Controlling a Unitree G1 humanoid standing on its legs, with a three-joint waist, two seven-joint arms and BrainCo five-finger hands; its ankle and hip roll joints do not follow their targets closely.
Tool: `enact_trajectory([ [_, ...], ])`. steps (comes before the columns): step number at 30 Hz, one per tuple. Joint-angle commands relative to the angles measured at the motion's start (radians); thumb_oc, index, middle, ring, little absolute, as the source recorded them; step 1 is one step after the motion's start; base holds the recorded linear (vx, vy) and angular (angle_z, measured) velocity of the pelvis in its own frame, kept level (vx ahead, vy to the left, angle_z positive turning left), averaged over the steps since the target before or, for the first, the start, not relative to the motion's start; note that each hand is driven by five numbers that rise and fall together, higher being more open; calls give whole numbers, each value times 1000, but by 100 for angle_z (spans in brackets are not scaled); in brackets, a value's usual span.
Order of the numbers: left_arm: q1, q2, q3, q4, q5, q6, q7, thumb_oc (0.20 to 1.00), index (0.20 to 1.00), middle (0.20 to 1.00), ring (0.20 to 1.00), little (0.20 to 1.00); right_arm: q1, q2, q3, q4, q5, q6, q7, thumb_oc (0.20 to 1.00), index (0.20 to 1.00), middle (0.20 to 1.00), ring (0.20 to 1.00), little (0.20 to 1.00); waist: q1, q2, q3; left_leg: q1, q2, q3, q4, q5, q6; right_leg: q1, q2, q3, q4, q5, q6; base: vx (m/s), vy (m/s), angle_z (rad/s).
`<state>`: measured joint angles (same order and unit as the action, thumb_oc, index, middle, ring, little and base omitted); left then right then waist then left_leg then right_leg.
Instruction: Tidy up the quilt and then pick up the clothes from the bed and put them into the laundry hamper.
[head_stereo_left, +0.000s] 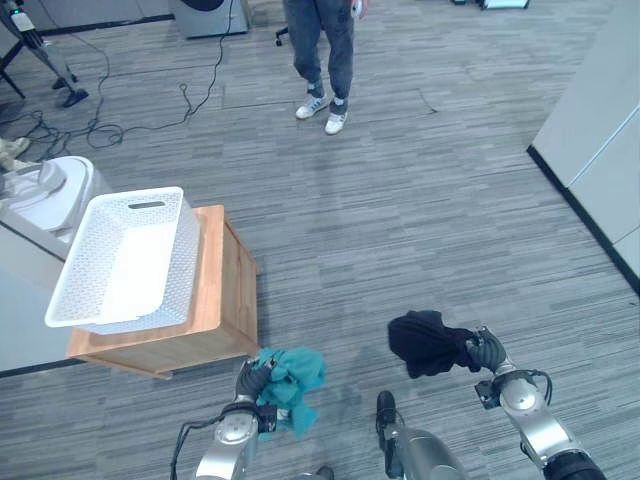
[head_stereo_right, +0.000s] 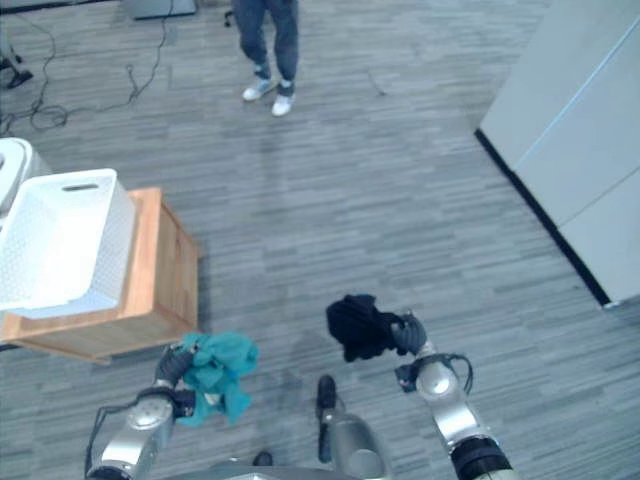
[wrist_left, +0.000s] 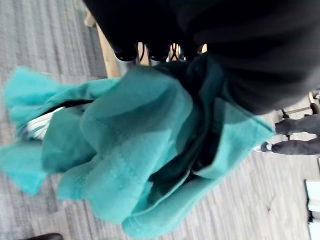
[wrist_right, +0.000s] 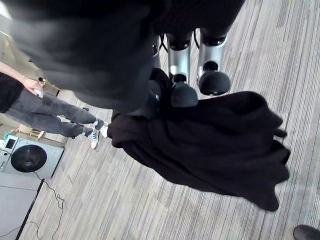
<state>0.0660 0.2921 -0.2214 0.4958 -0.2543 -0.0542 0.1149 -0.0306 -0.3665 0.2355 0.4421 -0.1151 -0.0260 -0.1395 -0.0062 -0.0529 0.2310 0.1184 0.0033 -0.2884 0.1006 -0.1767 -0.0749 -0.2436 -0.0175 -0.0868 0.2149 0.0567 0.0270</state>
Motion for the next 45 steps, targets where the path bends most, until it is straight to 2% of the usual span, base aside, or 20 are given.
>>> enact_trajectory([
  [1, 90, 27, 113, -57, 50, -76, -21, 200, 200, 200, 200, 200, -28, -79, 18, -141, 6, -88, 58, 200, 200, 200, 200, 200, 125, -1, -2, -346, 7, 379, 335, 127, 20, 398, -138, -159, -294, -85, 85, 429, 33, 230],
  [3, 100, 28, 113, -69, 59, -76, -19, 200, 200, 200, 200, 200, -28, -82, 17, -148, 6, -93, 60, 200, 200, 200, 200, 200, 134, 0, -12, -338, 20, 418, 241, 136, 28, 417, -136, -180, -294, -106, 91, 387, 29, 258],
  [4, 111, 35, 110, -103, 103, -76, -15, 200, 200, 200, 200, 200, -31, -79, 15, -150, 5, -105, 49, 200, 200, 200, 200, 200, 157, 4, -24, -336, 62, 522, 102, 187, 32, 472, -119, -236, -287, -146, 96, 532, 40, 173],
  [5, 114, 35, 114, -115, 105, -79, -17, 200, 200, 200, 200, 200, -35, -80, 11, -152, 6, -107, 45, 200, 200, 200, 200, 200, 168, 3, -33, -340, 82, 546, 68, 193, 21, 497, -119, -254, -281, -161, 105, 621, 83, 149],
  [8, 146, 46, 115, -168, 96, -80, -16, 200, 200, 200, 200, 200, -46, -60, 21, -137, -12, -111, 38, 200, 200, 200, 200, 200, 214, -6, -41, -319, 50, 464, 9, 218, 48, 499, -168, -305, -134, -138, 139, 406, 184, 126],
  [12, 142, 71, 108, -170, 108, -66, -20, 200, 200, 200, 200, 200, -29, -33, -12, -140, -19, -106, 34, 200, 200, 200, 200, 200, 166, -13, -36, -185, -25, 419, -61, 172, 127, 385, -285, -262, 268, 123, 206, 393, 218, 56],
  [15, 112, 101, 101, -170, 117, -68, -10, 200, 200, 200, 200, 200, -18, -21, -29, -149, -2, -108, 31, 200, 200, 200, 200, 200, 124, 18, -25, -104, -2, 354, -108, 151, 127, 261, -298, -221, 380, 127, 189, 458, 80, 76],
  [17, 92, 107, 98, -165, 112, -71, -9, 200, 200, 200, 200, 200, -7, -25, -36, -164, 7, -108, 34, 200, 200, 200, 200, 200, 101, 18, -12, -57, 6, 317, -126, 133, 106, 215, -301, -246, 300, 68, 172, 399, -86, 50],
  [20, 75, 113, 84, -161, 121, -81, -15, 200, 200, 200, 200, 200, 8, -33, -64, -153, 23, -108, 24, 200, 200, 200, 200, 200, 58, 10, -11, 10, 22, 262, -135, 84, 59, 179, -271, -285, 9, 21, 163, 463, -220, 85],
  [24, 49, 104, 101, -136, 143, -85, -17, 200, 200, 200, 200, 200, 19, -30, -100, -145, 24, -100, 10, 200, 200, 200, 200, 200, 22, 17, -17, 68, 55, 223, -111, 21, 13, 133, -291, -251, -260, 119, 208, 556, -296, 53],
  [26, 54, 96, 104, -136, 147, -85, -16, 200, 200, 200, 200, 200, 42, -30, -122, -141, 12, -94, 4, 200, 200, 200, 200, 200, 1, 28, -19, 114, 82, 192, -91, -1, -5, 102, -325, -176, -261, 154, 220, 606, -341, 75],
  [29, 77, 92, 101, -149, 143, -90, -24, 200, 200, 200, 200, 200, 92, -33, -152, -154, 9, -97, 6, 200, 200, 200, 200, 200, -17, 26, -34, 162, 109, 149, -82, -22, -27, 123, -314, -83, -200, 127, 214, 434, -293, 92],
  [31, 91, 89, 100, -153, 131, -90, -19, 200, 200, 200, 200, 200, 68, -39, -145, -127, 12, -101, 2, 200, 200, 200, 200, 200, -24, 43, -40, 180, 162, 162, -88, 11, -51, 91, -281, -89, -124, 98, 206, 417, -367, 62],
  [33, 81, 81, 89, -153, 105, -95, -15, 200, 200, 200, 200, 200, 59, -56, -139, -129, 16, -109, -2, 200, 200, 200, 200, 200, -35, 59, -36, 137, 204, 176, -41, 99, -65, 95, -245, -106, -101, 45, 178, 249, -292, 9],
  [35, 70, 77, 69, -172, 78, -93, -24, 200, 200, 200, 200, 200, 67, -72, -144, -127, 22, -105, -11, 200, 200, 200, 200, 200, -39, 50, -31, 70, 187, 243, 11, 136, -45, 146, -239, -149, -127, 19, 157, 203, -245, -6],
  [37, 73, 71, 64, -190, 80, -98, -9, 200, 200, 200, 200, 200, 46, -89, -130, -120, 13, -98, -17, 200, 200, 200, 200, 200, -8, 18, -12, -69, 1, 168, 45, 67, -8, 196, -218, -156, -185, 28, 149, 158, -264, 44],
  [38, 73, 71, 64, -190, 80, -98, -9, 200, 200, 200, 200, 200, 46, -89, -130, -120, 13, -98, -17, 200, 200, 200, 200, 200, -9, 17, -13, -71, 0, 167, 46, 67, -8, 196, -219, -157, -185, 28, 149, 65, -259, 9],
  [39, 52, 73, 46, -196, 106, -94, -12, 200, 200, 200, 200, 200, 49, -91, -151, -116, 8, -97, -29, 200, 200, 200, 200, 200, -16, 6, -6, -113, 17, 330, 27, 61, 24, 218, -204, -181, -194, 16, 150, 29, -124, -22],
  [40, 51, 74, 40, -197, 107, -93, -30, 200, 200, 200, 200, 200, 56, -90, -165, -124, 11, -99, -38, 200, 200, 200, 200, 200, -21, 8, -11, -104, 23, 368, 7, 58, 35, 225, -192, -183, -190, 11, 149, 57, -121, 2],
  [45, 103, 94, 48, -203, 122, -82, -74, 200, 200, 200, 200, 200, 111, -87, -236, -138, -11, -105, -59, 200, 200, 200, 200, 200, -18, 1, -24, -18, 51, 355, -99, 78, 44, 231, -182, -178, -117, -11, 145, 79, -17, -3],
])
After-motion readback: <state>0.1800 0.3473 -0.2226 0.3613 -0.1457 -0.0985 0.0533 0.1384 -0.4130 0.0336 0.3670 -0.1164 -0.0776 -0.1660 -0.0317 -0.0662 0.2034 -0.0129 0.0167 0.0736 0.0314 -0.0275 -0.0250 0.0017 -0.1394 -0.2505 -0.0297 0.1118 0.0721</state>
